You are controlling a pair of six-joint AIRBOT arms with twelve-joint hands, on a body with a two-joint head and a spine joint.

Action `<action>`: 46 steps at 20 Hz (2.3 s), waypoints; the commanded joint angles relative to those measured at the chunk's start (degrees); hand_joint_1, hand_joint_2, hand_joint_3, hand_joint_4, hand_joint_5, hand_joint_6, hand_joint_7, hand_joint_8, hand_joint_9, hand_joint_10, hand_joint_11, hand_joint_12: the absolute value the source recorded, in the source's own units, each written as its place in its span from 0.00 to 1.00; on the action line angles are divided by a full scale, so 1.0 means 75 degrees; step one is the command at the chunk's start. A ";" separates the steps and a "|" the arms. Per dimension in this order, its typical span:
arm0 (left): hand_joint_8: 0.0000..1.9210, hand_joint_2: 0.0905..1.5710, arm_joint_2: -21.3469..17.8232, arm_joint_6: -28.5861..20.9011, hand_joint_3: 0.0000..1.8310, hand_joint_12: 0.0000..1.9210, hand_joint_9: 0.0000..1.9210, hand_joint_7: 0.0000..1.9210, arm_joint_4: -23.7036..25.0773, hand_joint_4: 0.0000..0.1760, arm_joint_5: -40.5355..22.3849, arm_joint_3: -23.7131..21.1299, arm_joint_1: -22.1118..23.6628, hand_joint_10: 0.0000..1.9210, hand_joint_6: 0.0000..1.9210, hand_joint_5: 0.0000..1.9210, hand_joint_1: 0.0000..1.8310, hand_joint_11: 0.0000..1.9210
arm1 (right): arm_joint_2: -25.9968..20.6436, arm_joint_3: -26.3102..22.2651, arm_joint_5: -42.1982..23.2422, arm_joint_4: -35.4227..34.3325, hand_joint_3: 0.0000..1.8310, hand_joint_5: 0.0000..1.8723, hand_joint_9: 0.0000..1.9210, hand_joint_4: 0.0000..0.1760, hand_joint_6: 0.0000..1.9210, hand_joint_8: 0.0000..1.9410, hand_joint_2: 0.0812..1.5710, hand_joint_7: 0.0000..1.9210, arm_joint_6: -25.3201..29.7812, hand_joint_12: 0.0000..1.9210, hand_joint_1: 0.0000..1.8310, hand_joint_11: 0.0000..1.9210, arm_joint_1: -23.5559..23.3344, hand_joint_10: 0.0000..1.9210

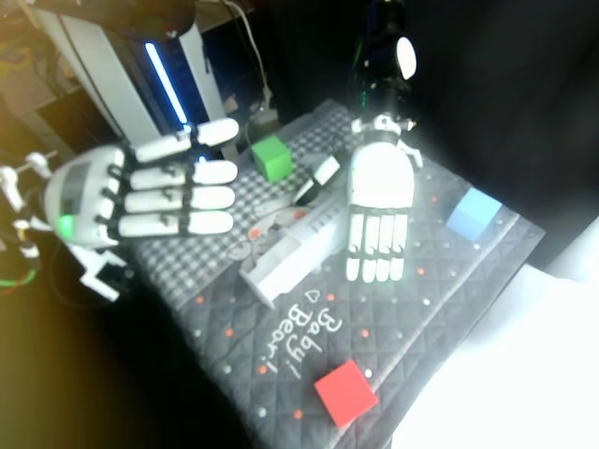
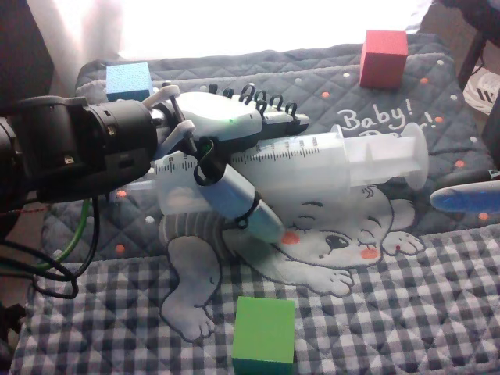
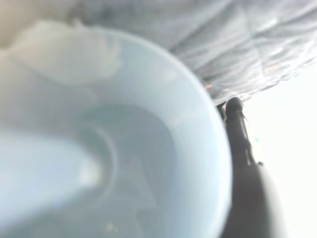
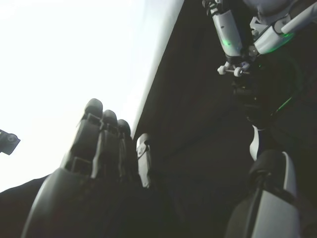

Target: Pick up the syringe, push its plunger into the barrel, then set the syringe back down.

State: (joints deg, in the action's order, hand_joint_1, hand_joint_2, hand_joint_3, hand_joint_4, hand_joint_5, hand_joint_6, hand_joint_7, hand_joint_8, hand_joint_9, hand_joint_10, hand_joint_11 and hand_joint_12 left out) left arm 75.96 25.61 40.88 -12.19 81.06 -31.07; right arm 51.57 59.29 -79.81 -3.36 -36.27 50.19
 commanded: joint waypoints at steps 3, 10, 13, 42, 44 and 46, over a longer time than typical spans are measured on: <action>0.01 0.51 0.0052 -0.0018 0.01 0.17 0.17 0.14 -0.0054 0.00 -0.0573 0.0027 0.0000 0.00 0.01 0.11 0.54 0.11 | -0.0033 0.0019 -0.0937 -0.0092 0.01 0.00 0.02 0.60 0.00 0.00 0.43 0.00 0.0040 0.01 0.32 0.08 -0.0107 0.00; 0.66 0.77 0.0041 -0.0022 0.00 0.67 0.40 0.37 -0.0100 0.00 -0.0663 0.0037 0.0016 0.63 0.74 0.38 0.70 0.26 | -0.0033 0.0019 -0.0938 -0.0092 0.00 0.00 0.00 0.58 0.00 0.00 0.44 0.00 0.0045 0.01 0.31 0.07 -0.0107 0.00; 0.61 0.76 0.0034 -0.0023 0.00 0.90 0.37 0.36 -0.0379 0.00 -0.0802 0.0158 0.0053 0.70 0.78 0.36 0.80 0.33 | -0.0034 0.0019 -0.0938 -0.0092 0.00 0.00 0.01 0.53 0.00 0.00 0.45 0.00 0.0052 0.01 0.31 0.07 -0.0107 0.00; 1.00 0.78 -0.1009 -0.0042 0.00 1.00 0.74 0.72 -0.1579 0.16 -0.2081 -0.0048 0.0696 1.00 1.00 0.64 0.78 0.62 | 0.0296 0.0016 -0.0939 -0.0520 0.01 0.01 0.05 0.19 0.00 0.00 0.51 0.08 0.0128 0.02 0.08 0.07 0.0050 0.00; 1.00 0.79 -0.1060 -0.0042 0.00 1.00 0.75 0.73 -0.1518 0.00 -0.2090 -0.0090 0.0745 1.00 1.00 0.67 0.77 0.64 | 0.0363 0.0041 -0.0939 -0.0578 0.01 0.00 0.04 0.11 0.00 0.00 0.51 0.07 0.0133 0.01 0.08 0.06 0.0078 0.00; 1.00 0.79 -0.1098 -0.0043 0.00 1.00 0.77 0.76 -0.1360 0.00 -0.2044 -0.0151 0.0820 1.00 1.00 0.68 0.77 0.63 | 0.0461 0.0087 -0.0939 -0.0629 0.00 0.01 0.02 0.02 0.00 0.00 0.51 0.05 0.0194 0.01 0.13 0.05 0.0104 0.00</action>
State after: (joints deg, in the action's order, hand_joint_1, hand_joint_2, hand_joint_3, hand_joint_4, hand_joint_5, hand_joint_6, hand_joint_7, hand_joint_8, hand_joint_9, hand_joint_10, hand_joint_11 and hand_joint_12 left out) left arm 67.96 25.89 32.49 -20.88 80.01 -26.17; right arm 55.16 59.72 -79.83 -7.55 -35.42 51.07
